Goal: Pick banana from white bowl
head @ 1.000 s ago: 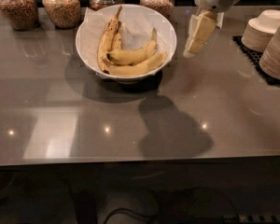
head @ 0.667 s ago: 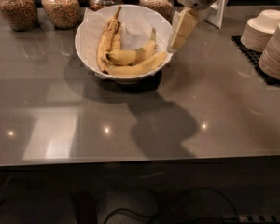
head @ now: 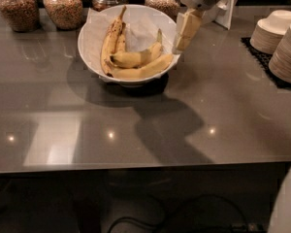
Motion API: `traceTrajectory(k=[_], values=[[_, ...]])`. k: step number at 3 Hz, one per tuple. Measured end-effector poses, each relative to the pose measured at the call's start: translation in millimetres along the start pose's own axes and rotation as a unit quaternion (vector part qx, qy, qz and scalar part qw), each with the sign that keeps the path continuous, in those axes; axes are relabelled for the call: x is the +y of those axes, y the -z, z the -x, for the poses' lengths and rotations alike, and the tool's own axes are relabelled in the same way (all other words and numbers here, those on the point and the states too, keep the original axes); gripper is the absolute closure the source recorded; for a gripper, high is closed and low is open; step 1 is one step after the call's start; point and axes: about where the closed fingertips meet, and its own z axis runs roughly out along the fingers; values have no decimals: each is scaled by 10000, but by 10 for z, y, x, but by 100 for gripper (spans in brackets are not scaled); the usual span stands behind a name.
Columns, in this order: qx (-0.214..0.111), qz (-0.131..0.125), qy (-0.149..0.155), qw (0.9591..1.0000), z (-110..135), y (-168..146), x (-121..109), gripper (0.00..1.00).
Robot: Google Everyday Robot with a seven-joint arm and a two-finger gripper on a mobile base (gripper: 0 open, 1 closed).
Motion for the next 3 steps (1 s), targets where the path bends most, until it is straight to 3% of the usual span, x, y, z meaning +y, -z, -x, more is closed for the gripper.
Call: traceTrajectory(k=[2,3], values=[[-274,592,748,9951,-80,-622,-195,41],[-324,820,993,9911,-100,-782,-215,53]])
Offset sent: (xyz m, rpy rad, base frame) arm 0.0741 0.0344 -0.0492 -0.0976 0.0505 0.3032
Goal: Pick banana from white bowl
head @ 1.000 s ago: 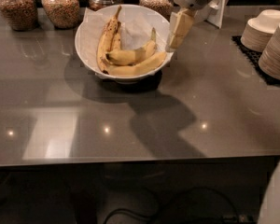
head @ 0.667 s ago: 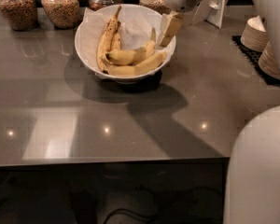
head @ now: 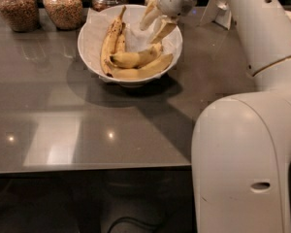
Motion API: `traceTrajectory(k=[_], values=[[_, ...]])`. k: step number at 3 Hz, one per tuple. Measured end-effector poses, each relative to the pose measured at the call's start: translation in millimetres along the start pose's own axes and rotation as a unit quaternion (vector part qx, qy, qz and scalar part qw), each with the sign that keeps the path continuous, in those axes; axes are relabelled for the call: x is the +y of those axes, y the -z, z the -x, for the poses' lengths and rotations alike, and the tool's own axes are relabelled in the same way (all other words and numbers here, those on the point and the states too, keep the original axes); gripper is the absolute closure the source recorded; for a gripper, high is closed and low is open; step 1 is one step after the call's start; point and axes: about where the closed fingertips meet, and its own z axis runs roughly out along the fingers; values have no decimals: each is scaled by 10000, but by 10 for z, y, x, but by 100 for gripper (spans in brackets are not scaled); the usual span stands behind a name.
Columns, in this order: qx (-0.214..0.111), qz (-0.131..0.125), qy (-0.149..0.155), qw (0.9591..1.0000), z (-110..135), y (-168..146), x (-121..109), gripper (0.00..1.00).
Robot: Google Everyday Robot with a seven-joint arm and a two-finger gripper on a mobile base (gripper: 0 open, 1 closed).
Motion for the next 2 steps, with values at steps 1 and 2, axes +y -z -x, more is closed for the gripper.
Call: traceTrajectory(k=[1,2], values=[[-50,244,197,9995,8,-148,-3,49],[-8,370,389,9986,31,-272,-68,39]])
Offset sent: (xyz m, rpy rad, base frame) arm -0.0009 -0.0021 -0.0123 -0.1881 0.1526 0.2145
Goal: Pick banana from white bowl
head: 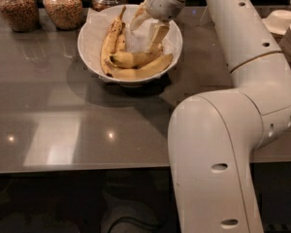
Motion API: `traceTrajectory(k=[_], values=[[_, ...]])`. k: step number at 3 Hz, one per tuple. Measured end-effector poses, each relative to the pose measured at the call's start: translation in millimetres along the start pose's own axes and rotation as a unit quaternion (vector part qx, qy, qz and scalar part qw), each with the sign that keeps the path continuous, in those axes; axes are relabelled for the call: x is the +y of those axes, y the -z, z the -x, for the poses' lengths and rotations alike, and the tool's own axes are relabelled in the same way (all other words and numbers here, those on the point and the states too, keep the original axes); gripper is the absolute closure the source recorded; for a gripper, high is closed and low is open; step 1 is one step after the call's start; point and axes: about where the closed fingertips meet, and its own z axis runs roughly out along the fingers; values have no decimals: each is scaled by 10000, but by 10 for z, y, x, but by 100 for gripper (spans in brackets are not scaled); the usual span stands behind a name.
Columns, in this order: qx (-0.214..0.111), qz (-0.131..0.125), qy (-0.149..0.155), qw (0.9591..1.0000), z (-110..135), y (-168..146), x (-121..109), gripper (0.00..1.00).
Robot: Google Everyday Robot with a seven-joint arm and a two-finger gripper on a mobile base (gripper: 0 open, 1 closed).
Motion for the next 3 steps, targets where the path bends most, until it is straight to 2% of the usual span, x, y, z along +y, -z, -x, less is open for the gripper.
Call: traceTrajectory(k=[2,3], values=[[154,106,221,9996,-25,-117,-94,40],[152,65,133,9998,-56,-44,-72,39]])
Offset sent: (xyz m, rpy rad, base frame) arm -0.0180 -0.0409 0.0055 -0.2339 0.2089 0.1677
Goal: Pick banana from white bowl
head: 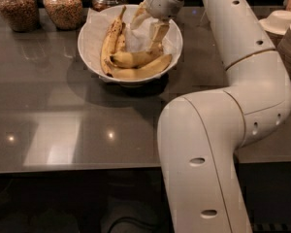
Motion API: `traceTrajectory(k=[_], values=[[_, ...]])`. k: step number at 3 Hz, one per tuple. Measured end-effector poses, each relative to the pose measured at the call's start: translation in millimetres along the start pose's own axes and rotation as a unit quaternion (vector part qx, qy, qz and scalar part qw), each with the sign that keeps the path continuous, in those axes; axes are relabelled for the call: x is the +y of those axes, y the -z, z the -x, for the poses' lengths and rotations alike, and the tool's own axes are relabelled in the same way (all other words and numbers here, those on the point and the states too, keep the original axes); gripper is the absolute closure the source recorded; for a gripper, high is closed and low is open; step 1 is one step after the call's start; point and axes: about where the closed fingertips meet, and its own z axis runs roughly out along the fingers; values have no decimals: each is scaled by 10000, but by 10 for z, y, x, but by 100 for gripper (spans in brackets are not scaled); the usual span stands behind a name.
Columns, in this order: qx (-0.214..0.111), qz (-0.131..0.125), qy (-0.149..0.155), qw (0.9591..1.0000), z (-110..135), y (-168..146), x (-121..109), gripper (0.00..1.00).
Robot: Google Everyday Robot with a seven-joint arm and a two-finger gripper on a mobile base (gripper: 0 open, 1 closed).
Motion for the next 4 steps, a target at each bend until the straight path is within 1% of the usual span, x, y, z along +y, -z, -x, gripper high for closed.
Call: traceTrajectory(k=[1,3,4], values=[[-76,-44,-164,9998,-9,102,57,36],[-198,-66,-366,9991,21,257,150,39],[-290,-1,-390,9988,39,219,183,40]])
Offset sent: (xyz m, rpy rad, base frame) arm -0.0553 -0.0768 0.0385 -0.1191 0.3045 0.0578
